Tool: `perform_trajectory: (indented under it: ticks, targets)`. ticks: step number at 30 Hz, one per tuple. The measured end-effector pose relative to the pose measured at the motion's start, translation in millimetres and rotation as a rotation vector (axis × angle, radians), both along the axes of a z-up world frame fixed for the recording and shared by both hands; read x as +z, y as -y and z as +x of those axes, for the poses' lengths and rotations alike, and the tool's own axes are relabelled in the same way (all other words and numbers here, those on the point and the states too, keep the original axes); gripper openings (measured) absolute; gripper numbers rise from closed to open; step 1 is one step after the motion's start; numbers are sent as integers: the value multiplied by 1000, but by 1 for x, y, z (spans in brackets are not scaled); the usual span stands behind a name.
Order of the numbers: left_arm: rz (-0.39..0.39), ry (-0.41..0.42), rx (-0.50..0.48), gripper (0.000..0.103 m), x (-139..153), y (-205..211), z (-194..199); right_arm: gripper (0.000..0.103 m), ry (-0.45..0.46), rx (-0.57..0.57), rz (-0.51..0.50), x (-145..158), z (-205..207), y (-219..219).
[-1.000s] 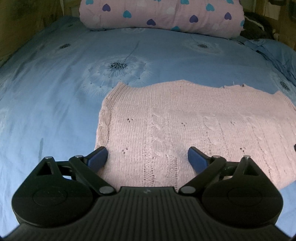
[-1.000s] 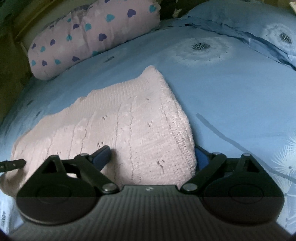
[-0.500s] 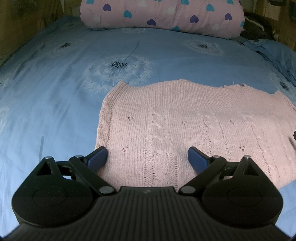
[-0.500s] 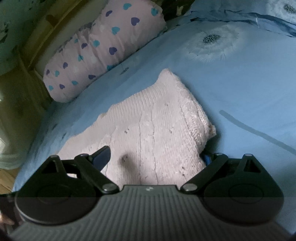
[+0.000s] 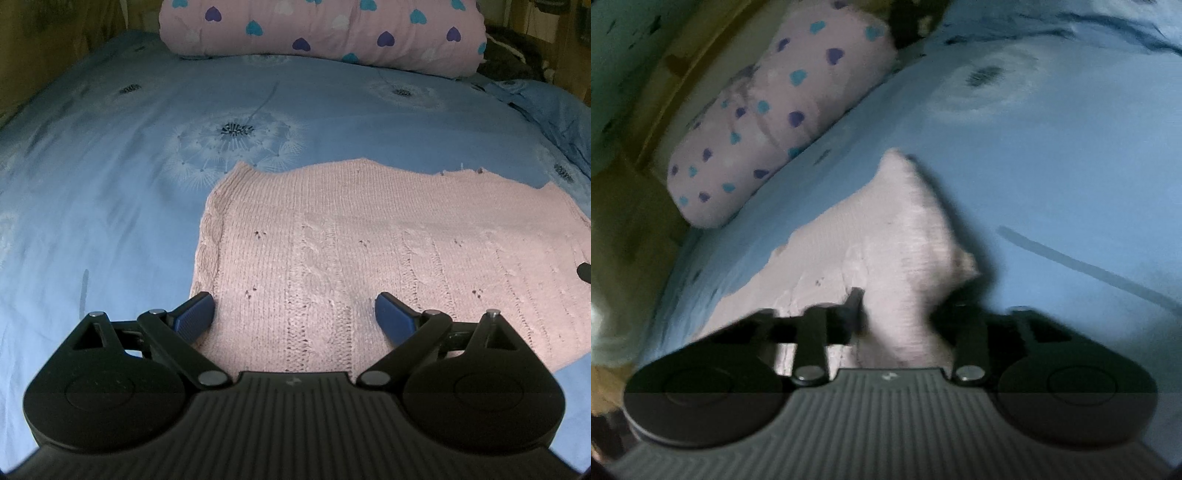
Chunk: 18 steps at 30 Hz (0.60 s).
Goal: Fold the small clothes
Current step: 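Press the folded cardigan edge flat with the right gripper, then grasp the folded cardigan edge with the right gripper and lift it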
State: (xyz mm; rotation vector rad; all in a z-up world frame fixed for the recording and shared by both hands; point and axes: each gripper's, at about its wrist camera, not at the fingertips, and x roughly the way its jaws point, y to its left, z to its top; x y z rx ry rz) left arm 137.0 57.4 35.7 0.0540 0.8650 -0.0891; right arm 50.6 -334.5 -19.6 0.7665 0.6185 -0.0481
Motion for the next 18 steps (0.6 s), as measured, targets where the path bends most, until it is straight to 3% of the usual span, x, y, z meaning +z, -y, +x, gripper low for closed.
perform_trajectory:
  ticks: [2, 8, 12, 18]
  targets:
    - [-1, 0, -1, 97, 0, 0, 0, 31, 8, -2, 55, -1, -1, 4]
    - [0, 0, -1, 97, -1, 0, 0, 35, -7, -5, 82, -3, 1, 4]
    - [0, 0, -1, 97, -1, 0, 0, 35, 1, 30, 46, -5, 6, 2]
    - [-10, 0, -3, 97, -1, -1, -1, 36, 42, 37, 71, -10, 13, 2]
